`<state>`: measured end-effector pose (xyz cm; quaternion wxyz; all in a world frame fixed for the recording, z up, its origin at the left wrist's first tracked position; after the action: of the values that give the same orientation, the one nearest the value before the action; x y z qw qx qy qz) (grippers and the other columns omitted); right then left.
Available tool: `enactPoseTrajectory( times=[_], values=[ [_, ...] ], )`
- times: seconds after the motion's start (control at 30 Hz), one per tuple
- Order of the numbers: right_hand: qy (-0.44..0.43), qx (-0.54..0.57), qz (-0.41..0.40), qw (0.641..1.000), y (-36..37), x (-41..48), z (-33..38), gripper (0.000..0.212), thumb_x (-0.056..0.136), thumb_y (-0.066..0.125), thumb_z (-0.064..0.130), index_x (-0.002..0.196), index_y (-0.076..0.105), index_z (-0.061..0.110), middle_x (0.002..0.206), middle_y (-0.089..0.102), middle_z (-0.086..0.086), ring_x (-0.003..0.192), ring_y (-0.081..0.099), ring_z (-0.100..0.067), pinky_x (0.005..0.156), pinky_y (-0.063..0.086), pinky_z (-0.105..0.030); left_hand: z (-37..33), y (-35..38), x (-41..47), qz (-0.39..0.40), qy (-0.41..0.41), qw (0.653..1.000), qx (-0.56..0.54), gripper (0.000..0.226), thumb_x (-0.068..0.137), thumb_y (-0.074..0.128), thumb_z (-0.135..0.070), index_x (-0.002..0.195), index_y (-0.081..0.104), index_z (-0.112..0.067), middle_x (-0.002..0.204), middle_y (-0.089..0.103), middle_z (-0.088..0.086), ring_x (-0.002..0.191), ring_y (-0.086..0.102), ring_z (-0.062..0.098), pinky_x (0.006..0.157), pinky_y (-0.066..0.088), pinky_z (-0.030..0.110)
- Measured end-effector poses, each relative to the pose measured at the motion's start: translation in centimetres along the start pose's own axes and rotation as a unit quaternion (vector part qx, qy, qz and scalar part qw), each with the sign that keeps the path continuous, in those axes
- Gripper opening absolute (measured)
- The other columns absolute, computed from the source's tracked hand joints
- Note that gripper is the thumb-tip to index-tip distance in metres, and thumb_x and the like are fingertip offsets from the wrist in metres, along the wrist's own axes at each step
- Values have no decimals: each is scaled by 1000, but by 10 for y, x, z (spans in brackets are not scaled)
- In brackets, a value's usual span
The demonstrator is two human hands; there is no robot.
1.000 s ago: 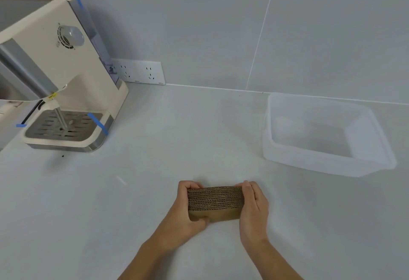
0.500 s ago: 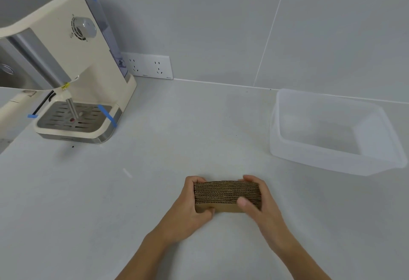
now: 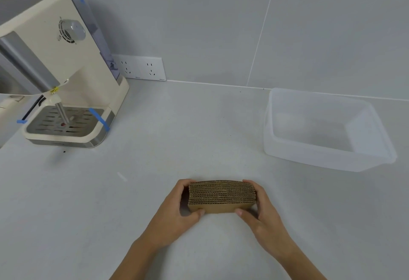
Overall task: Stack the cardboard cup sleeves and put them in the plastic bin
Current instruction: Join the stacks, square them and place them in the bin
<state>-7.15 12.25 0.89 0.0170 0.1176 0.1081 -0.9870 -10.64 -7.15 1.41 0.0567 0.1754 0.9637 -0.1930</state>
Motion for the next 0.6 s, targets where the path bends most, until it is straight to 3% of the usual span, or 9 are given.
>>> enactPoseTrajectory(
  times=[0.1,0.27,0.43,0.6],
  values=[
    [5,7,-4,1000,0,1,-2,54,83,58,-5,123,38,24,113,54,15,98,51,20,78,40,2,-1,-4,0,-4,7,1000,8,42,76,71,-14,107,50,-34,104,59,-29,100,58,-2,84,42,9],
    [-10,13,-28,999,0,0,-2,61,83,59,-4,120,38,39,118,53,10,103,53,11,81,41,-1,0,-4,-1,-34,8,999,1,42,75,72,-14,108,54,-31,105,61,-27,102,58,-2,85,42,8],
    [-14,62,-48,997,0,-4,-5,59,84,58,-5,126,42,32,126,57,7,114,54,3,93,45,-10,-4,-4,1,-41,-1,999,-18,42,75,73,-12,106,55,-33,102,63,-28,100,59,-1,84,44,9],
    [-46,95,-102,989,-10,-5,8,57,81,61,-7,115,47,37,115,64,17,113,55,2,94,45,-13,-18,-2,7,-40,13,997,-65,42,72,73,-13,107,57,-29,105,65,-24,101,60,-1,83,44,8]
  ],
)
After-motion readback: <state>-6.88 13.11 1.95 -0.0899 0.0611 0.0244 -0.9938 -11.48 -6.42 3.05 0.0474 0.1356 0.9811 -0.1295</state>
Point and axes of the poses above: each hand's wrist, its own x-axis towards the middle knuckle, its own y-axis out of the palm, z = x × y, the point moved 5 cm from there along x, towards the middle knuckle
